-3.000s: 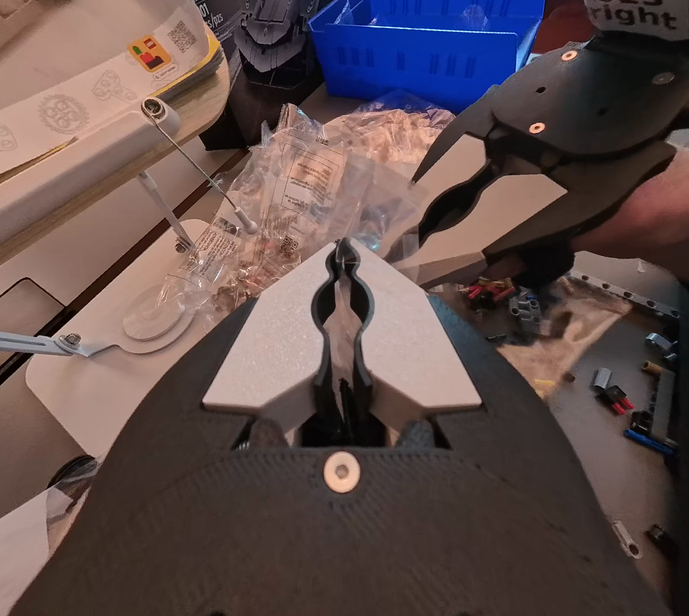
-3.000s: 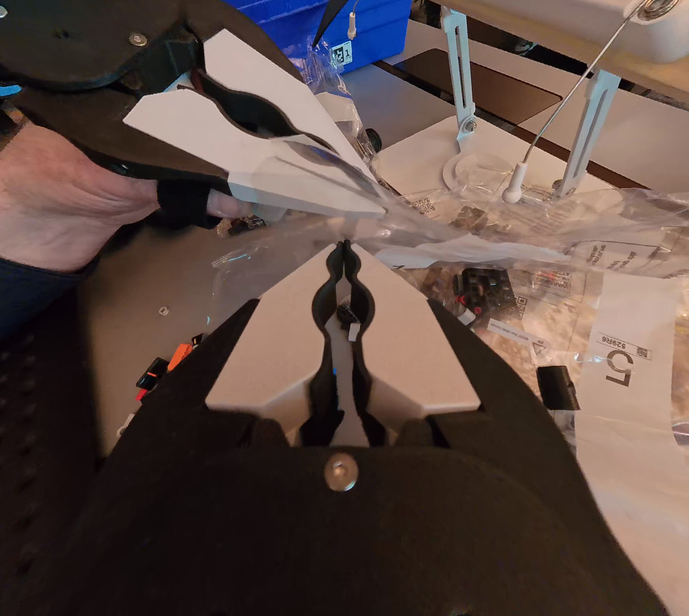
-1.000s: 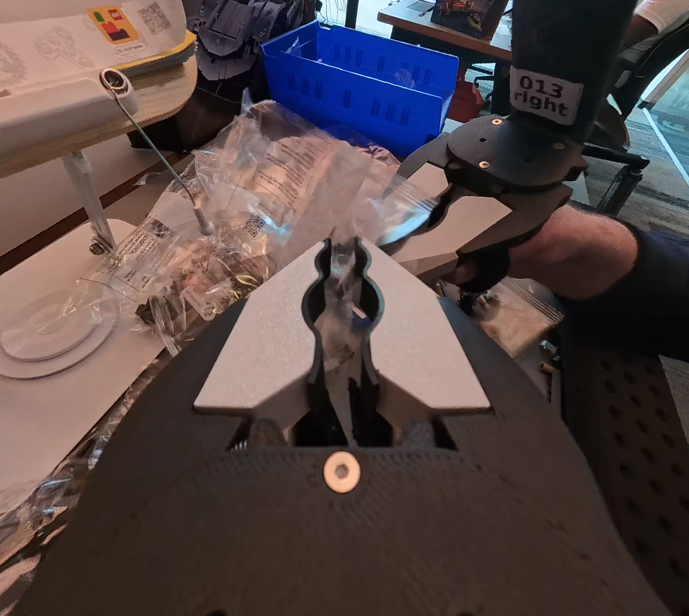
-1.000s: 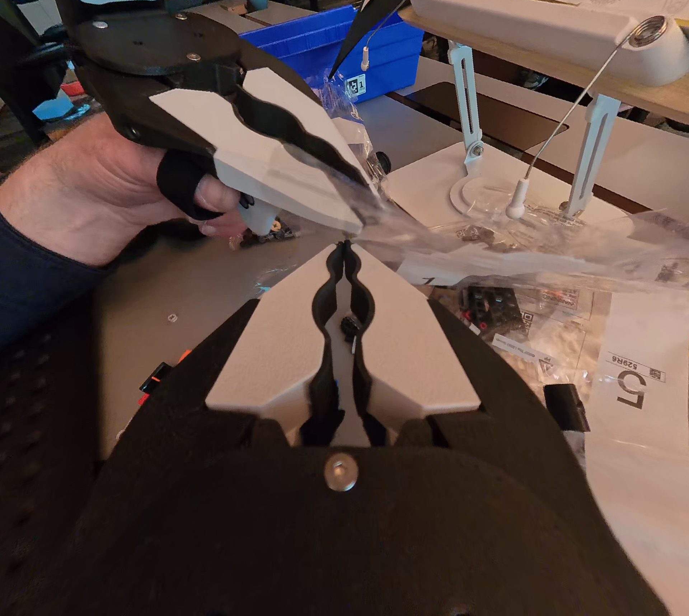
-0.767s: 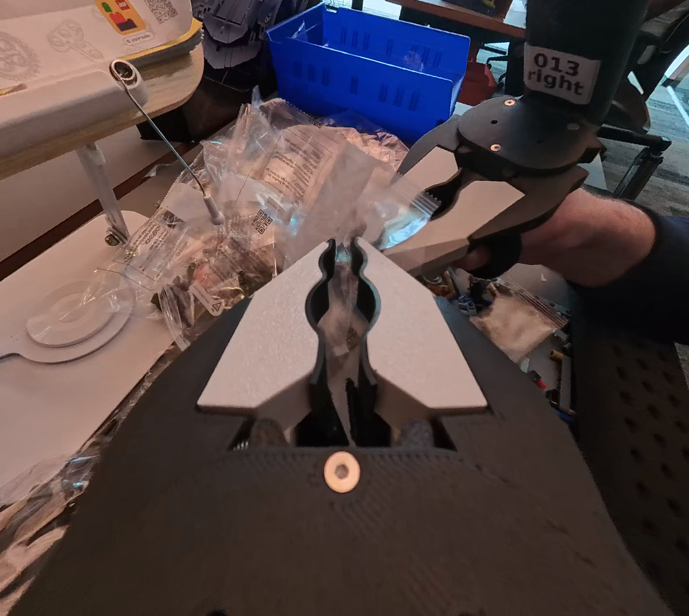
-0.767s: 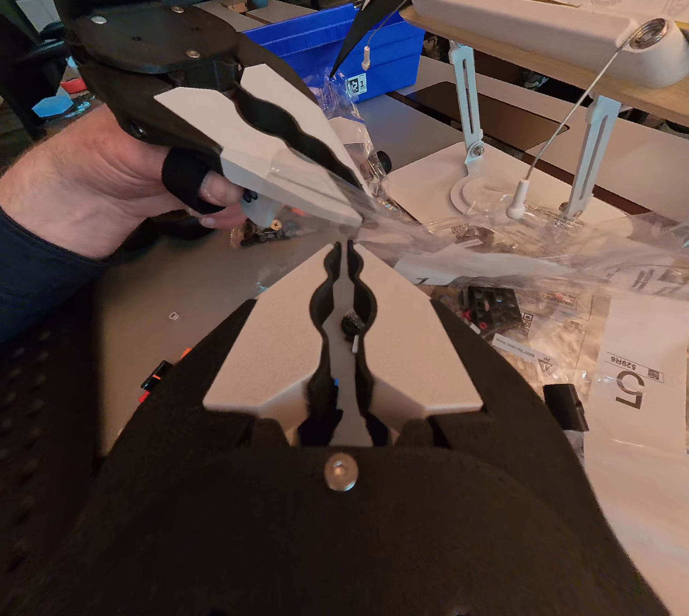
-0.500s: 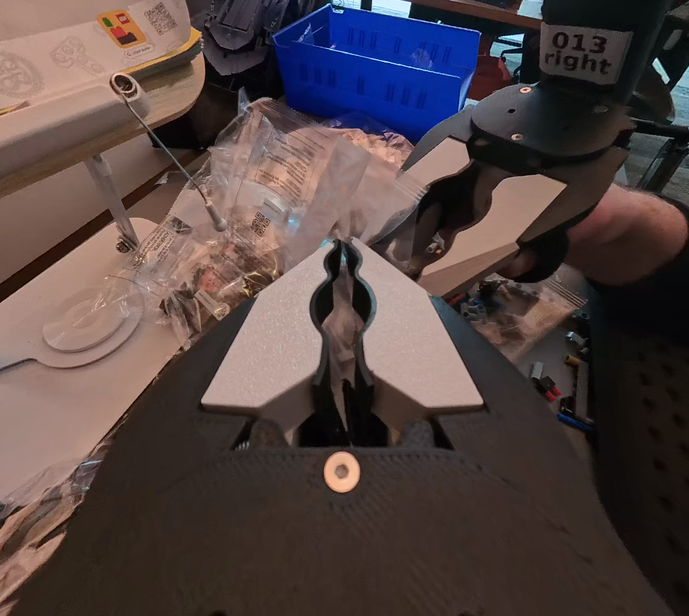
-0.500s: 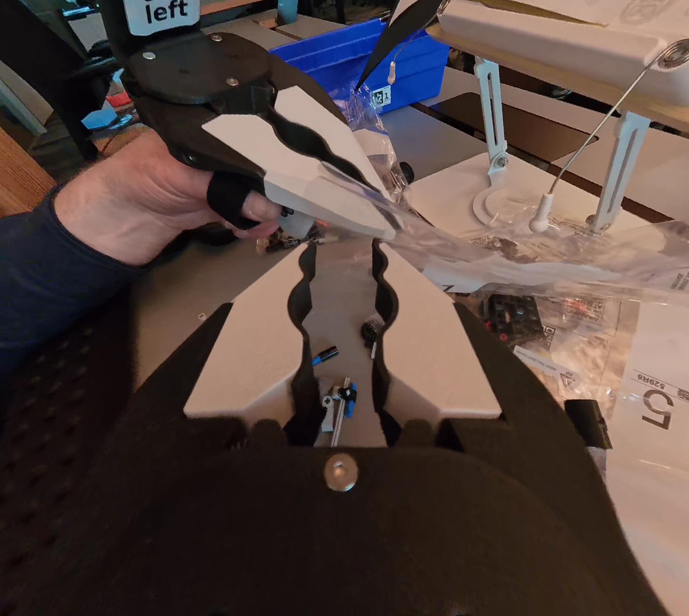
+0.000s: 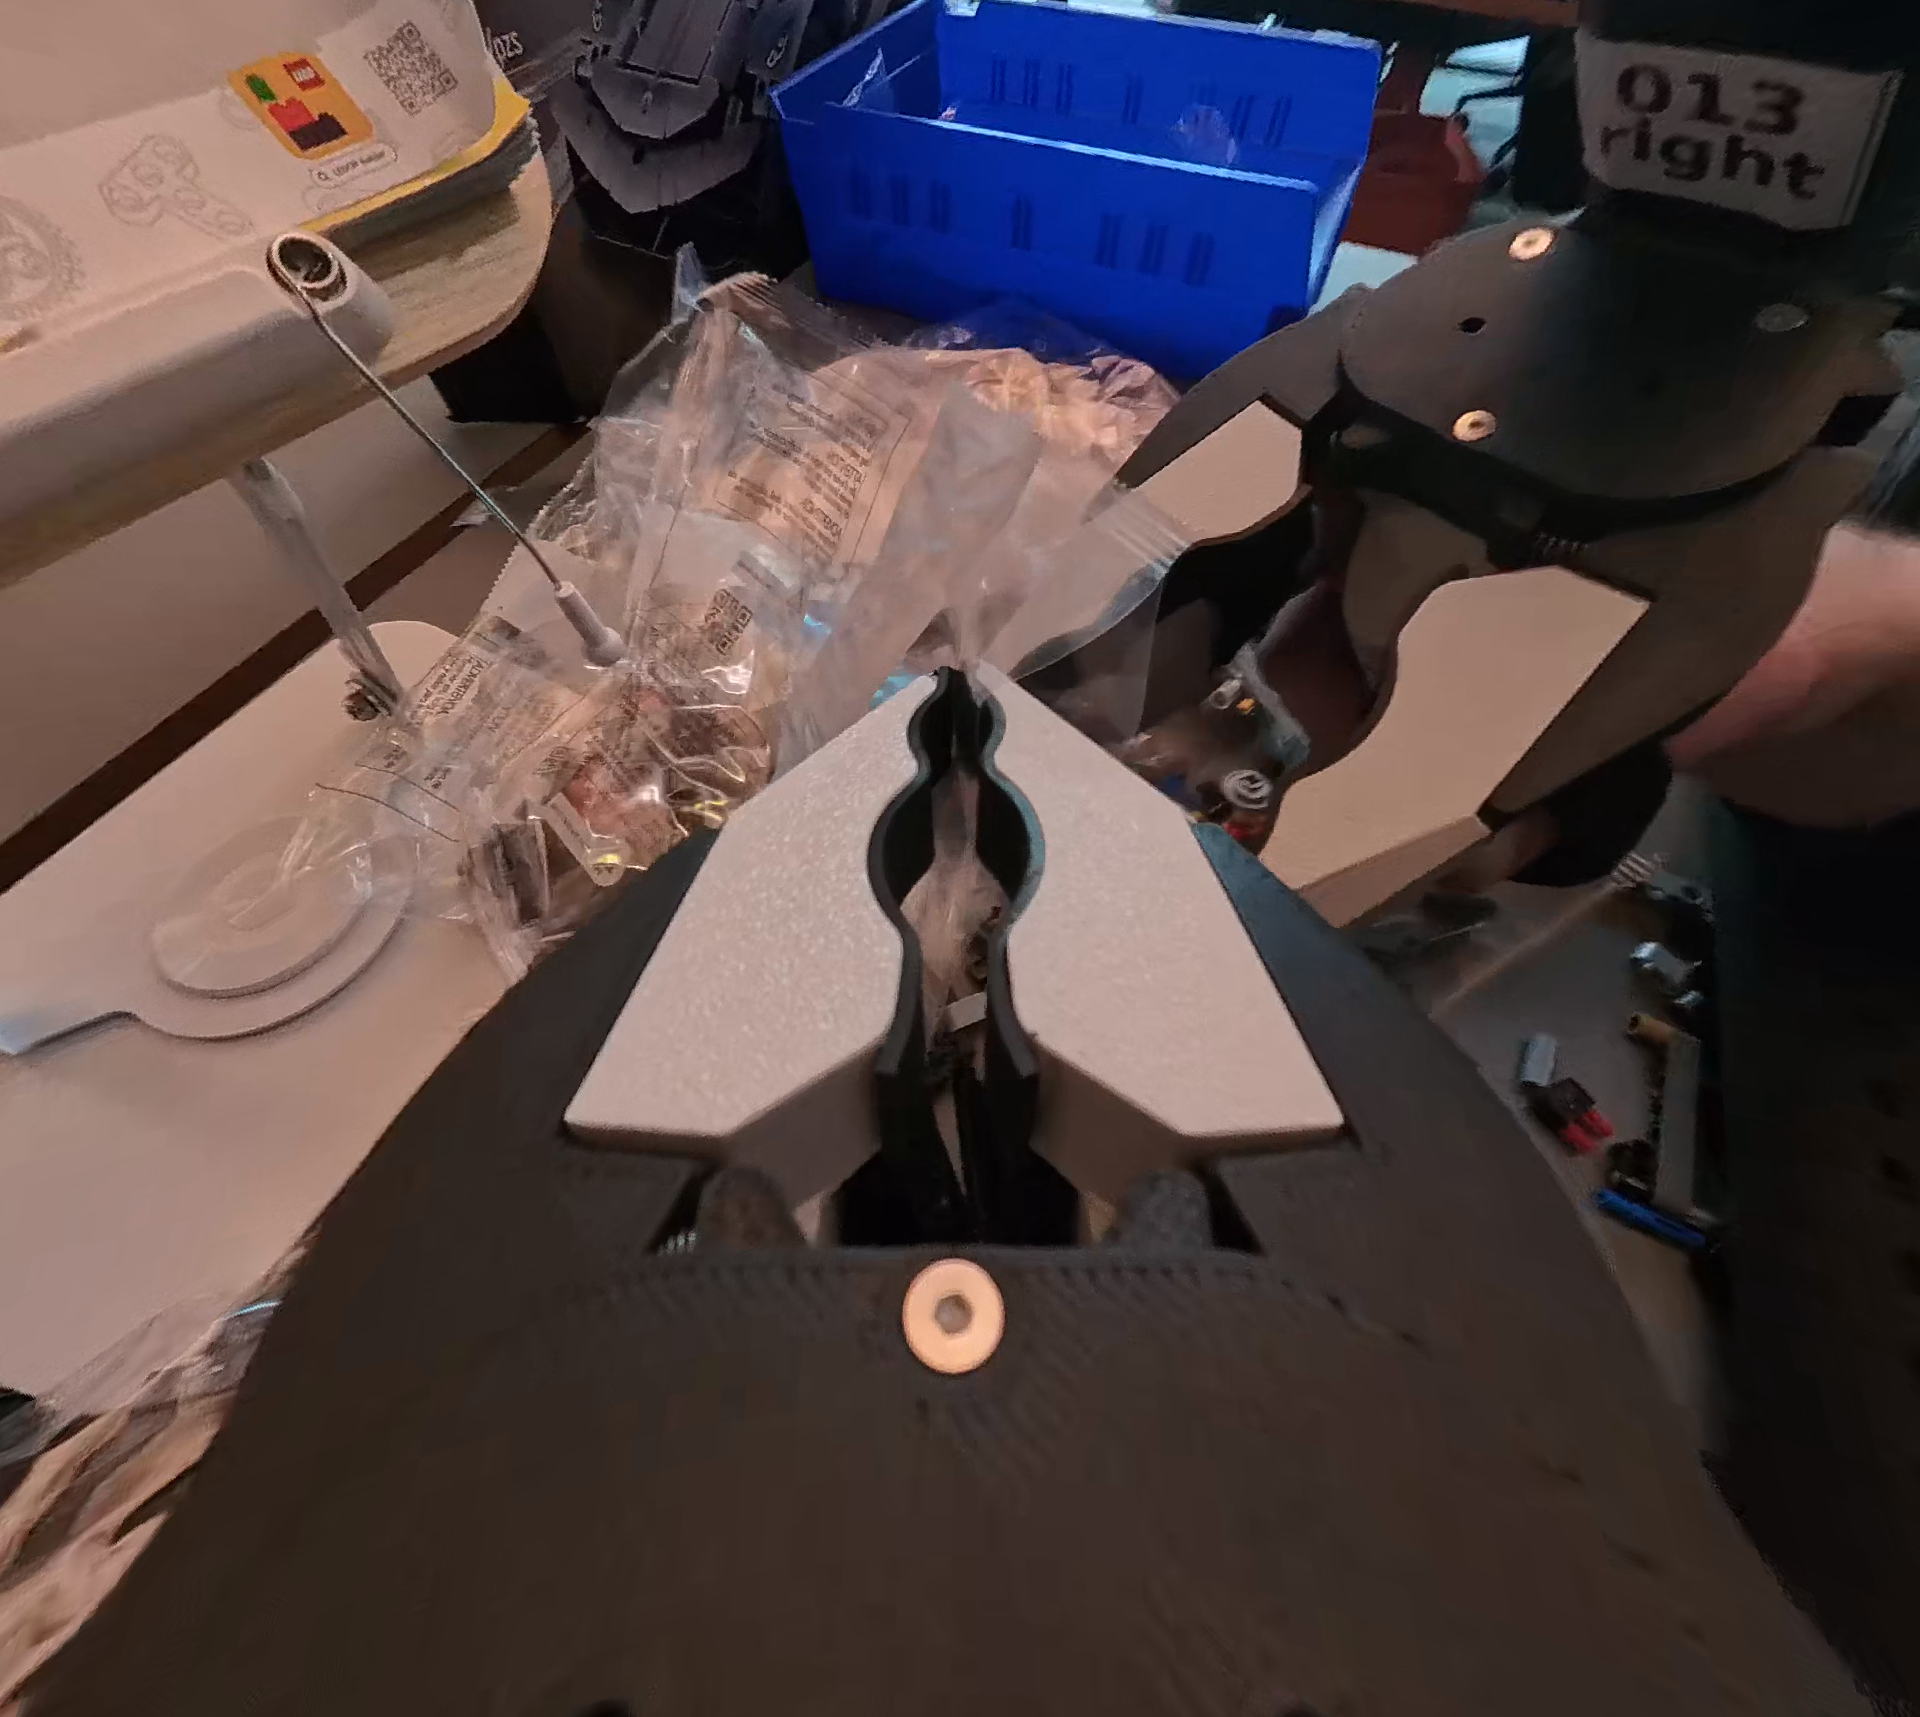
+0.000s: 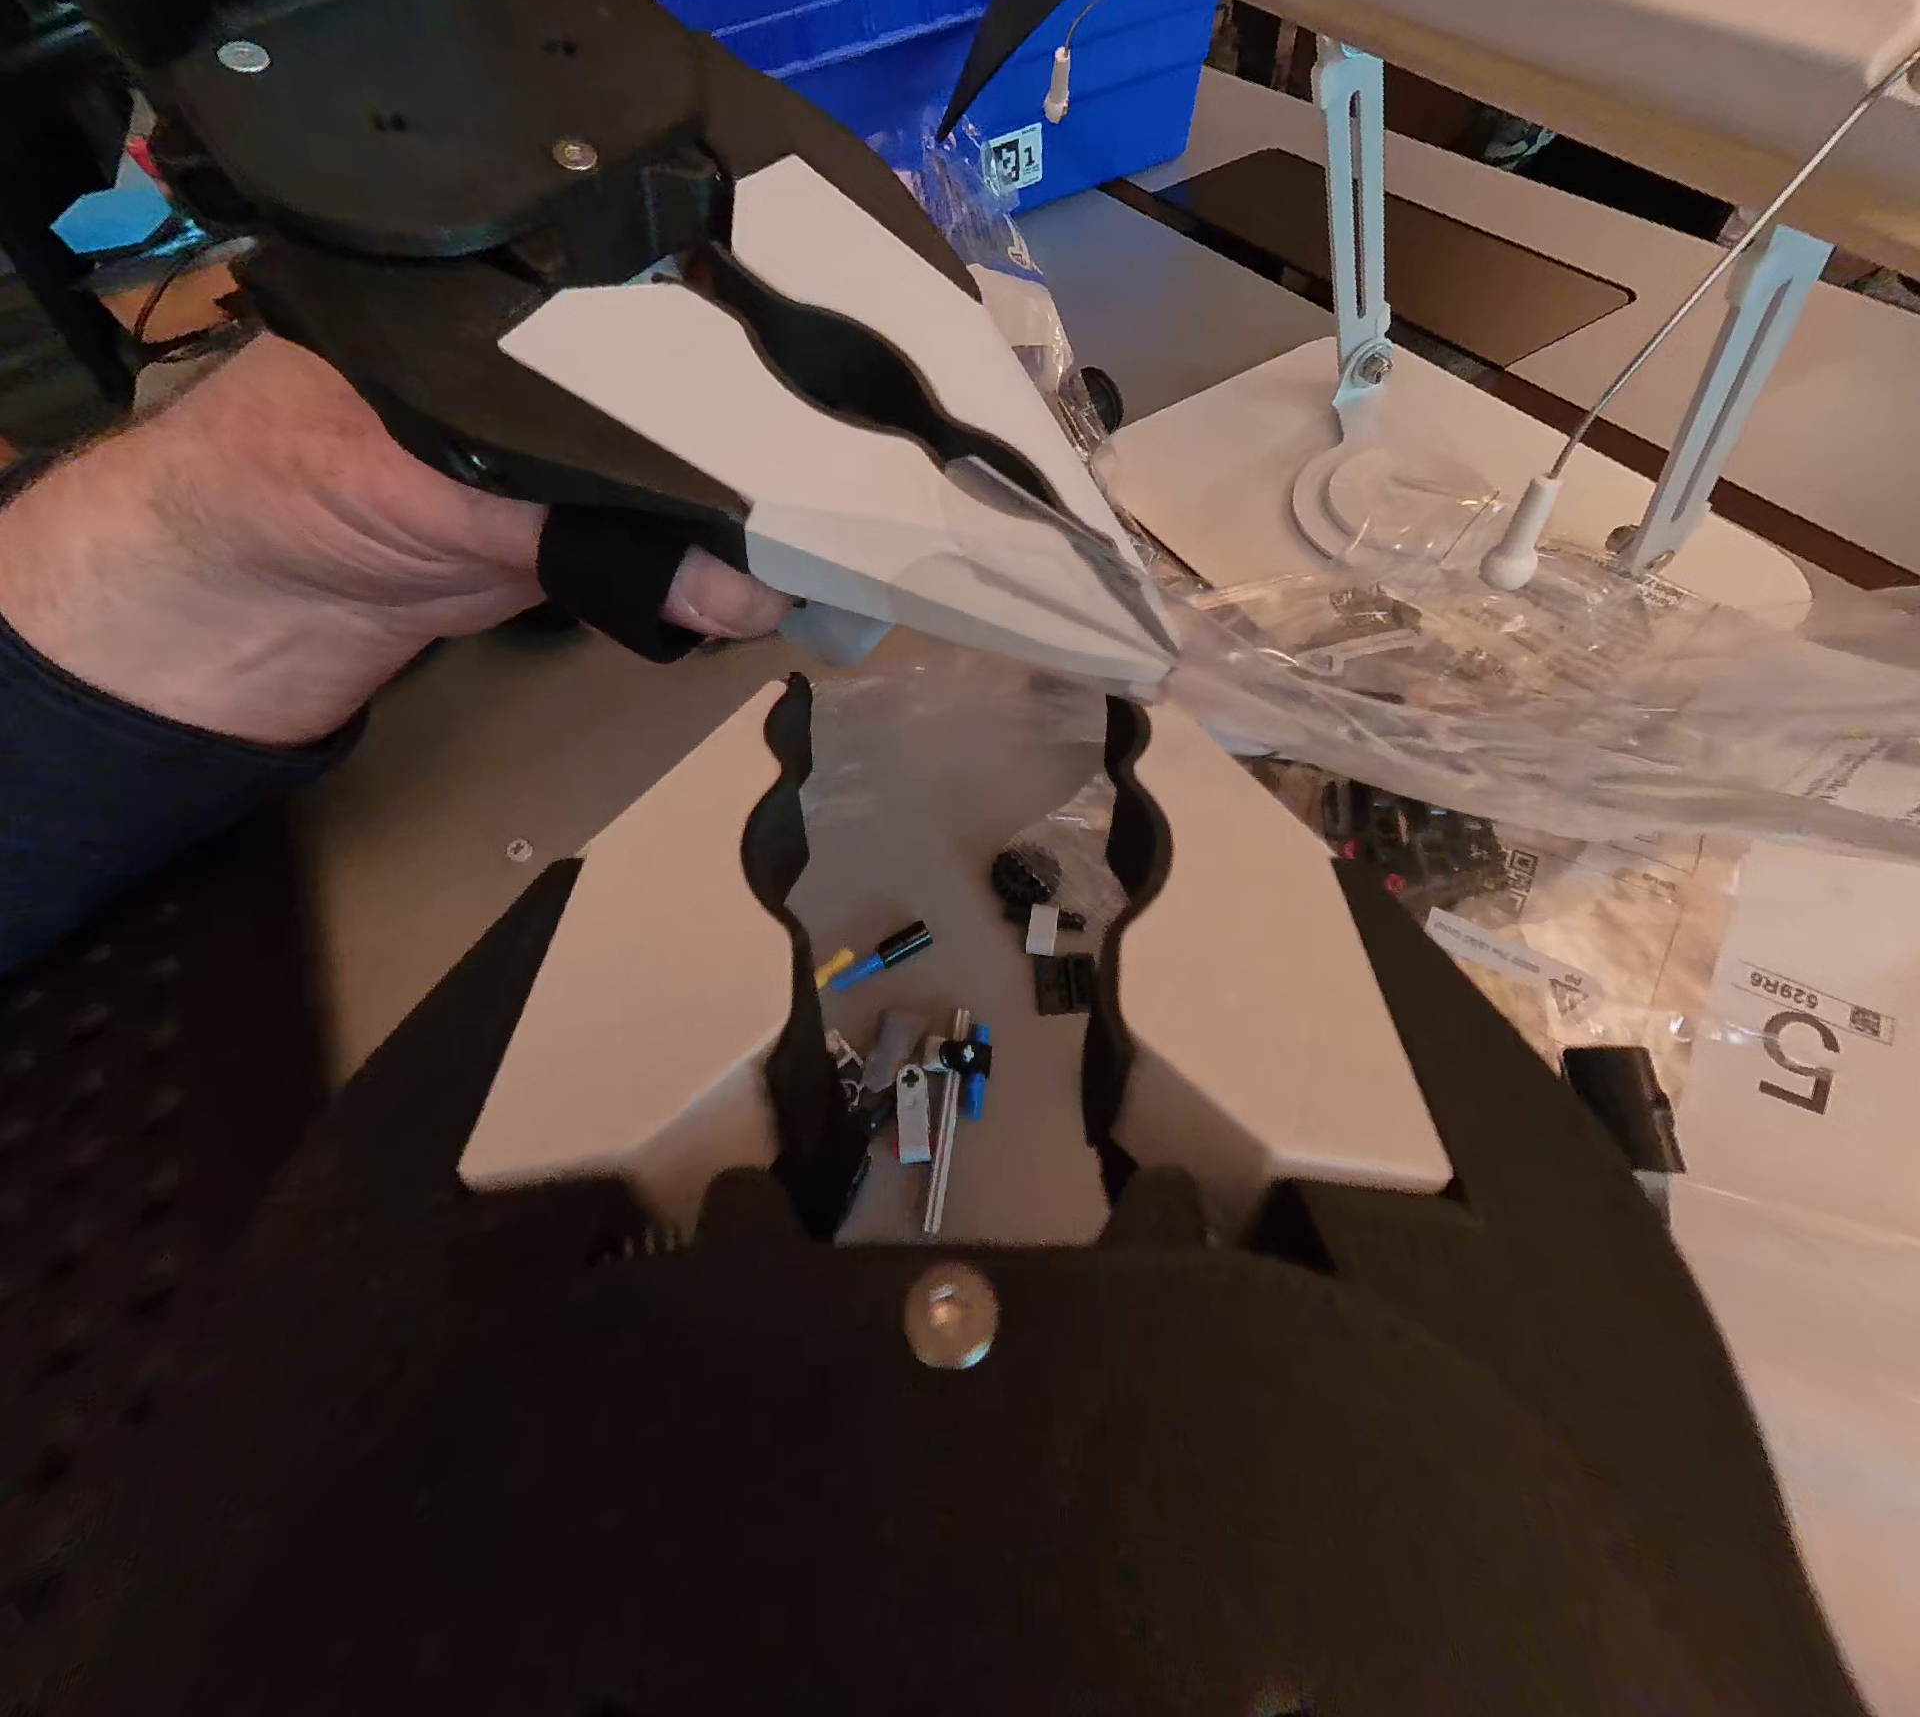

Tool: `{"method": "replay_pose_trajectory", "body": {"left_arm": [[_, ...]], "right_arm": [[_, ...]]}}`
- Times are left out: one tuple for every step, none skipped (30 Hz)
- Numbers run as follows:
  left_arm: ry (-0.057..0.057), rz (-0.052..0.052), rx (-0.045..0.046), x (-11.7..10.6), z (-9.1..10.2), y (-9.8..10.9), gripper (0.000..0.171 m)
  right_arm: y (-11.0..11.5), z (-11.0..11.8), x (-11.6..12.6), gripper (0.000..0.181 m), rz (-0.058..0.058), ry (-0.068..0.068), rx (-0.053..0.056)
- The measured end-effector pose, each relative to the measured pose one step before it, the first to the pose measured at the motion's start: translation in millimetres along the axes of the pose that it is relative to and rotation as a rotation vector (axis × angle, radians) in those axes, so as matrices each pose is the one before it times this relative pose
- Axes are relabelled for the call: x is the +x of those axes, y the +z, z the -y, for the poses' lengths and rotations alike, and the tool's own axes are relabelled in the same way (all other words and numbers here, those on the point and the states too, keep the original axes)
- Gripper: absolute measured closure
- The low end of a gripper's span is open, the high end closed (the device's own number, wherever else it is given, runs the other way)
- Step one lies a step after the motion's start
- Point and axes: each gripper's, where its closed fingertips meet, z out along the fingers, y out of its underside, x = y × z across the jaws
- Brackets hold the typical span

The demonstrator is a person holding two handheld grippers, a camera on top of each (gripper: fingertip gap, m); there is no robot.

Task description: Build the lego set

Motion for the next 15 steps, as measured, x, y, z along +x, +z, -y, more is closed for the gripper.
{"method": "replay_pose_trajectory", "body": {"left_arm": [[0.0118,0.0095,-0.00529,-0.4,-0.33,0.31,0.171],[0.0099,0.0087,-0.00035,-0.51,0.5,-0.1,0.171],[0.0094,0.0097,0.00557,-0.97,1.22,-0.49,0.171],[0.0072,0.0005,0.00008,-0.11,0.34,-0.82,0.171],[0.0036,-0.0025,-0.00328,-0.07,-0.18,-1.11,0.171],[0.002,0.0013,0.00054,-0.85,0.19,-1.46,0.17],[0.0026,-0.0032,-0.00204,-0.12,-0.3,-1.44,0.168],[0.004,-0.0029,-0.0068,-0.18,-0.87,-1.28,0.166],[0.0093,-0.0023,-0.00822,0.02,-1.28,-1.21,0.165],[0.0115,0.0055,-0.00762,-0.8,-1.22,-1.31,0.164],[0.0118,0.0088,-0.01257,-1.28,-1.77,-1.11,0.164],[0.0131,0.0076,-0.01916,-0.97,-2.79,-0.69,0.163],[0.0137,0.0069,-0.02261,-0.72,-3.43,-0.22,0.162],[0.0122,0.0104,-0.01434,-1.24,-2.39,-0.34,0.161],[0.0039,0.006,-0.00582,-0.87,-1.08,-0.35,0.162]], "right_arm": [[-1.03,-0.04,1.24,0.127,-0.0036,0.0046,-0.0007],[-1.11,0.21,1.79,0.128,-0.0056,0.0049,0.0024],[-0.88,-0.12,1.97,0.128,-0.0062,0.0041,-0.0004],[-0.58,-0.72,2.1,0.128,-0.0083,0.0012,-0.0036],[-0.24,-0.93,2.0,0.129,-0.0089,-0.0012,-0.0044],[-0.1,-0.81,1.42,0.129,-0.0064,0.0003,-0.0036],[0.15,-0.58,0.23,0.129,0.0,0.001,-0.0022],[0.22,-0.36,-0.19,0.129,0.0014,-0.0003,-0.0011],[0.4,-0.7,0.02,0.129,-0.0011,-0.0024,-0.0036],[0.57,-1.32,0.34,0.129,-0.0024,-0.0035,-0.0071],[0.72,-1.21,-0.08,0.129,0.0005,-0.0017,-0.0058],[0.46,-0.4,-0.34,0.128,0.0029,0.0015,-0.0007],[0.3,-0.12,-0.07,0.128,0.0016,0.002,0.0004],[0.2,-0.44,0.1,0.128,0.0005,0.0,-0.002],[0.11,-0.07,-0.38,0.128,0.0022,-0.0006,0.0]]}}
